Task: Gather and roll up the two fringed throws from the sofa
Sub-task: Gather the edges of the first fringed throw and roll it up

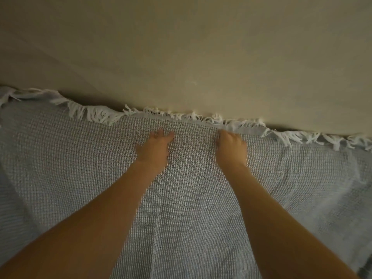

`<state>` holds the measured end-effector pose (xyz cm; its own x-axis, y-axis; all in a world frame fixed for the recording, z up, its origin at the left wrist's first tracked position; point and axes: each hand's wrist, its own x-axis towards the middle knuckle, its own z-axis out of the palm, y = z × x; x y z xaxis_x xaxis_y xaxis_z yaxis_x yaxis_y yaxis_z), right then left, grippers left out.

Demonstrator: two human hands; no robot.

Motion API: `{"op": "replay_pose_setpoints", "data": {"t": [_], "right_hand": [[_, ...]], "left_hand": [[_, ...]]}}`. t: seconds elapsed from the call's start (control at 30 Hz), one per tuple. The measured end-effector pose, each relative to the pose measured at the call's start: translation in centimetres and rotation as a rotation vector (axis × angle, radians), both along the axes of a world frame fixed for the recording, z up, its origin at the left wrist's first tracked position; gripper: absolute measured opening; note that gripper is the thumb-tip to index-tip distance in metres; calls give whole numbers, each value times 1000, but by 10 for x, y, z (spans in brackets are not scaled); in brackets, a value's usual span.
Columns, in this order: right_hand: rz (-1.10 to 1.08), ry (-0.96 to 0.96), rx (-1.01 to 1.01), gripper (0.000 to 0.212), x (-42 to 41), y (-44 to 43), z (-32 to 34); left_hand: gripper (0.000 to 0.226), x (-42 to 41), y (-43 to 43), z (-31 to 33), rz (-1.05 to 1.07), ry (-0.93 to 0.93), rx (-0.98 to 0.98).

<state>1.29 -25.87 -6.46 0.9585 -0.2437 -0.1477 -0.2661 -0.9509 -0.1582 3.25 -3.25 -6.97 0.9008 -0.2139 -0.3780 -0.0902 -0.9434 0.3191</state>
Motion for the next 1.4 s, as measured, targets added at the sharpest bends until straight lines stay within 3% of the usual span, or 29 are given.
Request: {"op": "replay_pose_setpoints", "data": {"t": [0.07,0.17,0.3,0.4,0.5,0.6,0.7,0.83,0.9,1.0,1.07,1.1,1.23,1.37,1.4], "right_hand": [[-18,-43,-35,18,1,0,-2],[-20,-23,-41,22,7,-2,6],[15,16,-1,8,5,0,9],[155,93,42,22,-20,9,8],[368,171,-63,43,-58,17,14],[402,169,166,34,-86,23,39],[326,278,380,22,-95,27,57],[197,468,567,32,-104,26,89],[199,525,652,28,-111,26,106],[242,477,752,29,-124,24,133],[258,415,800,27,-139,21,159],[265,394,811,22,-145,21,172],[277,335,607,50,-168,17,214],[168,135,431,11,-194,21,254],[141,40,436,17,-201,23,264]], "left_hand": [[83,3,2,-7,34,12,-46],[81,6,3,-9,63,-1,-92],[62,5,-7,0,56,-33,3],[63,-2,-12,10,21,8,99],[70,-10,-7,28,9,59,41],[74,-23,-1,50,-25,-7,-28],[94,-48,-2,62,-146,20,-6],[65,-81,-5,75,-298,126,168],[55,-93,-6,86,-326,68,233],[36,-109,-1,118,-373,-77,296],[38,-122,8,141,-416,-115,315],[40,-128,13,150,-432,-112,330],[33,-162,35,181,-388,59,309],[35,-196,39,222,-256,27,189],[36,-202,36,235,-216,-17,153]]}}
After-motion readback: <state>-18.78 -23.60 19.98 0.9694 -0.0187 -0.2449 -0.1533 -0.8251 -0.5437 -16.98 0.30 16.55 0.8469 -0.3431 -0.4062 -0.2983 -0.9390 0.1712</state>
